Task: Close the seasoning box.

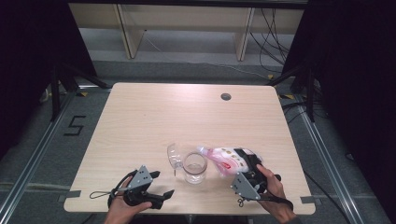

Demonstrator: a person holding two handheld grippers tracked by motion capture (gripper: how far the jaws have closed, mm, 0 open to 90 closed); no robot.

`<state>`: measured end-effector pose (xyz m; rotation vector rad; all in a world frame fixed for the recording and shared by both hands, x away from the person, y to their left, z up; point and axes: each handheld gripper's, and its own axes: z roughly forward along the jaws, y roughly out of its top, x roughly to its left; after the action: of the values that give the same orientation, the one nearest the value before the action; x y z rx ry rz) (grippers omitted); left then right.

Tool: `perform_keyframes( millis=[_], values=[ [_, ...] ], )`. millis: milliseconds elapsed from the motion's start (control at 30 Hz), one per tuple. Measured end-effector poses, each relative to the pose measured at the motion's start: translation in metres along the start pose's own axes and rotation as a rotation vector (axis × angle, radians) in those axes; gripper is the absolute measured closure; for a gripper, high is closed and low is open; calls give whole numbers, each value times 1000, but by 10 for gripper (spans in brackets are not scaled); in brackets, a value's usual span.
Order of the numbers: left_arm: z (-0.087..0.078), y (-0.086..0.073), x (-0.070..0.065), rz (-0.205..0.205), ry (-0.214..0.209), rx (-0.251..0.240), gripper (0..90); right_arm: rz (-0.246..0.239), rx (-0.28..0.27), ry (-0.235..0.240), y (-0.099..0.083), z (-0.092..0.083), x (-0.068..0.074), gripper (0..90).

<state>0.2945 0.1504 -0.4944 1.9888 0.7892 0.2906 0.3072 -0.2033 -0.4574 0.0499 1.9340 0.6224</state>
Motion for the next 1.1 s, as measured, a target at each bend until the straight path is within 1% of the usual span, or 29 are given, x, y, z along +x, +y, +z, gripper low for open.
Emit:
perform_keyframes(
  millis=[33, 67, 100, 133, 200, 233, 300, 333, 367, 400, 467, 533, 567, 600, 633, 667, 700, 733, 767, 800, 833, 867, 900, 933, 967, 1000, 1033, 1067, 1100],
  values=[
    [0, 0, 0, -3, -2, -5, 154, -30, 4, -1, 1, -1, 1, 466],
    [0, 0, 0, 6, -2, -3, 154, -94, 4, -1, 4, -1, 1, 467],
    [0, 0, 1, 19, -2, -3, 154, -100, 7, -1, 5, -1, 4, 467],
    [0, 0, 1, 17, -3, -2, 154, -150, 21, -8, 6, -1, 4, 468],
    [0, 0, 1, 19, -5, -1, 154, -200, 49, -19, 9, -2, 7, 468],
    [0, 0, 1, 17, -5, 0, 154, -250, 54, -26, 11, -2, 8, 469],
    [0, 0, 1, 18, -5, 0, 154, -333, 46, -15, 14, -1, 6, 470],
    [0, 0, 1, 17, -4, -1, 154, -272, 38, 3, 12, 0, 9, 470],
    [0, 0, 1, 15, -1, -1, 154, -290, 34, 0, 13, 0, 9, 471],
    [0, 0, 1, 15, -4, -3, 154, -281, 35, 2, 13, 0, 11, 471],
    [0, 0, 1, 19, -4, -1, 154, -362, 52, -9, 15, 1, 11, 472],
    [0, 0, 1, 14, -3, -1, 154, -412, 83, -12, 15, 2, 13, 472],
    [1, 0, 0, 12, -3, -5, 154, -479, 91, -19, 17, 2, 12, 472],
    [1, 0, 0, 8, -7, -8, 154, -477, 95, -20, 16, 2, 13, 473],
    [0, 0, 1, 20, -1, 3, 154, -505, 99, -19, 17, 2, 13, 473],
    [0, 0, 0, 14, 0, 4, 154, -520, 102, -22, 17, 2, 13, 474],
    [2, -1, -2, -16, -2, -12, 154, -548, 96, -24, 18, 3, 12, 474],
    [2, -1, -1, -19, -5, -14, 154, -564, 89, -40, 19, 2, 11, 474],
    [1, 0, 0, -2, 0, 2, 154, -536, 115, -29, 18, 2, 14, 475],
    [1, 0, 0, -6, -2, -1, 153, -561, 112, -28, 18, 2, 13, 475],
    [1, -1, 0, -11, -1, -3, 153, -610, 89, -49, 20, 3, 11, 476],
    [1, -1, 0, -13, -1, -2, 153, -629, 89, -53, 21, 3, 11, 476],
    [2, -1, -1, -19, -1, -7, 153, -579, 102, -58, 18, 2, 13, 476],
    [2, -1, 0, -14, -1, -7, 153, -595, 103, -57, 19, 2, 12, 477],
    [2, -1, 0, -13, -1, -6, 153, -653, 76, -74, 21, 4, 9, 477],
    [2, -1, 0, -17, -2, -7, 153, -666, 85, -75, 21, 4, 9, 478],
    [3, -1, -1, -14, -3, -7, 153, -626, 123, -76, 19, 2, 13, 477],
    [3, -1, -2, -20, -3, -11, 153, -657, 124, -76, 19, 3, 12, 478],
    [3, -1, -3, -23, 4, -7, 153, -670, 124, -76, 20, 3, 11, 478]
  ],
)
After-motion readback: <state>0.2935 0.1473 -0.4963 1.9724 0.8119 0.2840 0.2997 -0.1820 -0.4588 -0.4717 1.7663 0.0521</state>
